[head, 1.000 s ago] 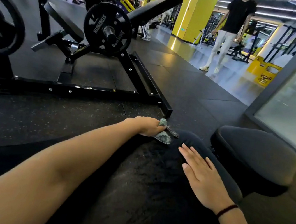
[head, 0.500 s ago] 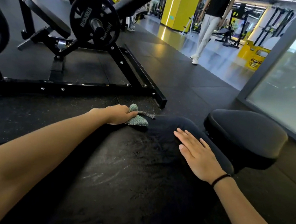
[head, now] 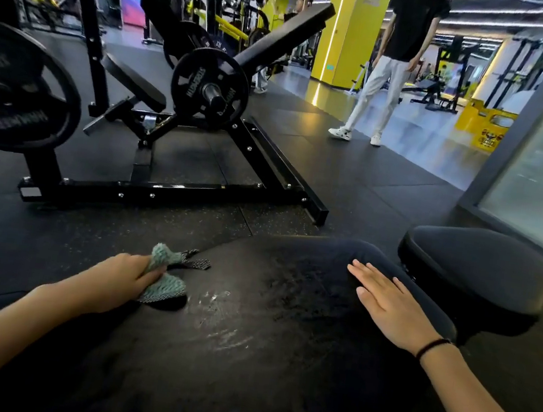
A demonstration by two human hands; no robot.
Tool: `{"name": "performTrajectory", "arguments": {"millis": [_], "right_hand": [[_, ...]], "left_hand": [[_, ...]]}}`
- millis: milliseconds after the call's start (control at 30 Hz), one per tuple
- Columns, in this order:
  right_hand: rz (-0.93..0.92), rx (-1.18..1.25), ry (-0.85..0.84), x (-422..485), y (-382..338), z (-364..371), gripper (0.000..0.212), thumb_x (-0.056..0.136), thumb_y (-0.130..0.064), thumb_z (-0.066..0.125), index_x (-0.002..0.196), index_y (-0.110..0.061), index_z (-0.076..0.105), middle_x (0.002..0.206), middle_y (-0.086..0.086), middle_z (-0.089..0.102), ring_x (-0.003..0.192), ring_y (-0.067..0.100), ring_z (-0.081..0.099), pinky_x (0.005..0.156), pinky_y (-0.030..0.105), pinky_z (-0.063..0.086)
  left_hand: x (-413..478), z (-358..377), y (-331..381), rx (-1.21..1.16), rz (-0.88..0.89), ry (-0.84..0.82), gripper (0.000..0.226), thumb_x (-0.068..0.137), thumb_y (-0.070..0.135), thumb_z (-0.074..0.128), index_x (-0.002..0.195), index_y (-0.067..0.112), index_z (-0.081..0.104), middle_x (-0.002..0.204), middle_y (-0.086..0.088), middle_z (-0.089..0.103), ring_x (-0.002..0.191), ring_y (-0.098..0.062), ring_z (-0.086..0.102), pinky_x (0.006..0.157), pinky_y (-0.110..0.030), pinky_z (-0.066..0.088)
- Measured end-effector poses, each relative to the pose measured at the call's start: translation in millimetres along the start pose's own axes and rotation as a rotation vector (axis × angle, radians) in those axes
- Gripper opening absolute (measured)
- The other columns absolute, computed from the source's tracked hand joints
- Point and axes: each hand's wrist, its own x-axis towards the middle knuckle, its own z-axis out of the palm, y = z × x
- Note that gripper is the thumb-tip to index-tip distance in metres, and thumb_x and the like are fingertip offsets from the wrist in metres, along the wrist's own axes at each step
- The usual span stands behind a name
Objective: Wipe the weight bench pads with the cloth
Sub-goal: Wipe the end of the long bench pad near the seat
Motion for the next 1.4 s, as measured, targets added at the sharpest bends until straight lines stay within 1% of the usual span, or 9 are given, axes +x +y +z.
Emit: {"name": "performTrajectory", "arguments": {"millis": [333,467,633,767,867,1000,1200,1300,1400], "right_hand": [[0.006,0.054,0.111,3,-14,-4,0.041,0.099,-0.03,0.042,0.139,-0.027,0.041,0.151,-0.01,0.033,0.14,0.009,0.026,0.116,0.039,0.02],[-0.224,0.198,0.25,6,-85,-25,0.032,0.094,-0.024,0.052,0.125,-0.026,0.057,0.134,-0.011,0.051,0.124,0.004,0.045,0.104,0.022,0.033],[-0.564,0.492,0.273,-4,-189,-69,0.038,0.093,-0.028,0.056,0.13,-0.025,0.052,0.133,-0.016,0.052,0.126,-0.006,0.041,0.103,0.012,0.032],[-0.614,0.79,0.077,-11,-232,-101,0.044,0.088,-0.034,0.061,0.13,-0.025,0.051,0.124,-0.011,0.06,0.118,0.003,0.054,0.095,0.021,0.045],[-0.607,0.717,0.251,-13,-240,-113,0.027,0.083,-0.031,0.06,0.106,-0.018,0.069,0.095,-0.007,0.072,0.091,0.002,0.066,0.079,0.015,0.047],[-0.532,0.673,0.455,-11,-233,-124,0.016,0.089,-0.024,0.059,0.082,-0.015,0.072,0.075,-0.006,0.073,0.072,-0.001,0.067,0.07,0.012,0.047],[-0.369,0.395,0.768,-3,-220,-160,0.02,0.096,-0.014,0.048,0.078,-0.014,0.058,0.057,-0.006,0.056,0.049,0.005,0.049,0.05,0.013,0.036],[-0.294,0.242,0.626,1,-214,-177,0.023,0.098,-0.025,0.043,0.078,-0.017,0.052,0.059,-0.002,0.051,0.05,0.008,0.044,0.053,0.025,0.034],[-0.189,0.269,0.209,5,-200,-190,0.055,0.081,-0.067,0.039,0.084,-0.017,0.062,0.07,-0.001,0.052,0.063,0.01,0.048,0.065,0.027,0.036]], "left_hand": [[-60,-20,-47,-0.192,-0.084,0.253,0.025,0.091,0.028,0.056,0.072,0.012,0.059,0.067,-0.002,0.063,0.063,-0.019,0.06,0.061,-0.036,0.047],[-61,-42,3,-0.497,-0.041,0.429,0.036,0.09,0.035,0.057,0.073,0.004,0.067,0.066,-0.004,0.067,0.059,-0.013,0.058,0.056,-0.023,0.044],[-61,-78,64,-0.932,0.155,0.2,0.049,0.081,0.052,0.05,0.065,0.008,0.064,0.056,0.007,0.061,0.052,-0.005,0.053,0.051,-0.019,0.041],[-56,-94,91,-1.068,0.36,-0.047,0.054,0.081,0.062,0.047,0.092,0.016,0.072,0.087,0.005,0.074,0.085,-0.007,0.067,0.083,-0.024,0.05],[-53,-98,98,-1.174,0.367,-0.183,0.08,0.074,0.078,0.046,0.122,0.017,0.062,0.126,-0.006,0.063,0.121,-0.02,0.055,0.111,-0.044,0.032],[-59,-96,102,-0.936,0.382,-0.155,0.091,0.054,0.082,0.062,0.12,0.02,0.055,0.12,-0.001,0.064,0.112,-0.015,0.06,0.102,-0.044,0.044],[-64,-93,97,-0.418,0.599,0.307,0.089,0.065,0.029,0.072,0.135,0.044,0.02,0.093,0.004,0.057,0.084,-0.015,0.058,0.076,-0.041,0.051],[-63,-102,93,-0.376,0.664,0.484,0.057,0.078,0.022,0.057,0.129,0.042,0.042,0.103,0.009,0.056,0.095,-0.008,0.056,0.085,-0.035,0.047],[-62,-109,90,-0.644,0.619,0.402,0.028,0.089,0.027,0.048,0.113,0.029,0.063,0.108,0.01,0.057,0.105,-0.004,0.056,0.095,-0.032,0.045]]}}
